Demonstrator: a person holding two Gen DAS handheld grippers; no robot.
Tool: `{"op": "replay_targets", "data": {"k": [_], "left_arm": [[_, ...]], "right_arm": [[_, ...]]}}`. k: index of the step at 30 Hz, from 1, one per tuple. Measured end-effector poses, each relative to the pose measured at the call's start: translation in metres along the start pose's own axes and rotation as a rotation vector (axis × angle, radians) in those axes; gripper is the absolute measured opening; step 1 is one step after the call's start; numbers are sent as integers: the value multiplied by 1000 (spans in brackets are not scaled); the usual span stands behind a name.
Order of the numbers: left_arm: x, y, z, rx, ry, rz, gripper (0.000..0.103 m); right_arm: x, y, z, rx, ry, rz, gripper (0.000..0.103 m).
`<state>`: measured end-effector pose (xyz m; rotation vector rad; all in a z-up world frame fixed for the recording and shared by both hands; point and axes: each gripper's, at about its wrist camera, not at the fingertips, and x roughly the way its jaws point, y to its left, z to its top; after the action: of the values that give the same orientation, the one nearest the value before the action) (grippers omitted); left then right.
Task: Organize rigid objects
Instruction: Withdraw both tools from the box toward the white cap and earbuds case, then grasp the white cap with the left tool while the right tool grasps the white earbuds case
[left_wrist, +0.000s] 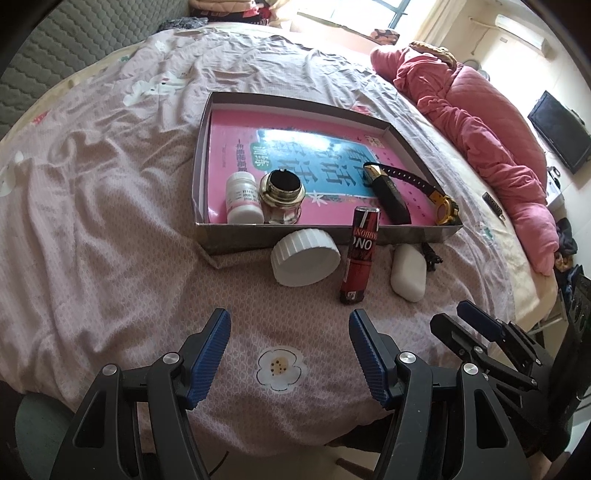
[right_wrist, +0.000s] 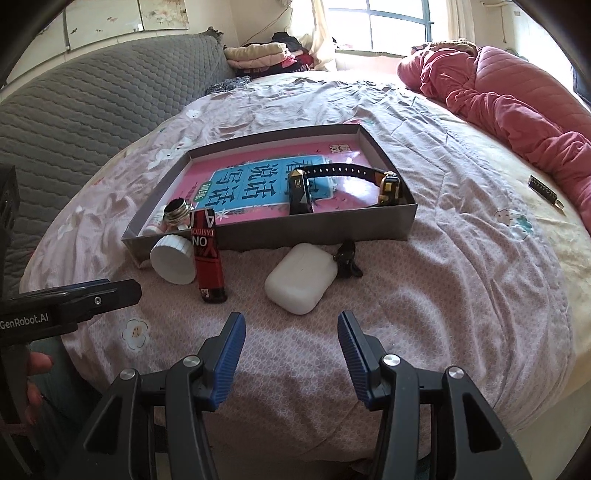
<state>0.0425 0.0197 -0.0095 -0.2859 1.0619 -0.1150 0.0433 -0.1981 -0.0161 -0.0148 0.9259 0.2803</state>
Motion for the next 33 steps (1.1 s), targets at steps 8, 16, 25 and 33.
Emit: {"op": "replay_targets", "data": {"k": [8, 16, 25, 33], "left_arm": [[13, -2, -1, -6, 21, 9, 68], [24, -1, 10, -30, 26, 5, 68], [26, 3, 31, -98, 11, -32, 68], [35, 5, 50, -166, 37, -58, 68]], "right_arm": [[7, -1, -3, 8, 15, 5, 52], [13, 0, -3, 5, 30, 10, 52], [18, -5, -3, 21, 39, 11, 52], [20, -4, -3, 19, 43, 10, 52]]}}
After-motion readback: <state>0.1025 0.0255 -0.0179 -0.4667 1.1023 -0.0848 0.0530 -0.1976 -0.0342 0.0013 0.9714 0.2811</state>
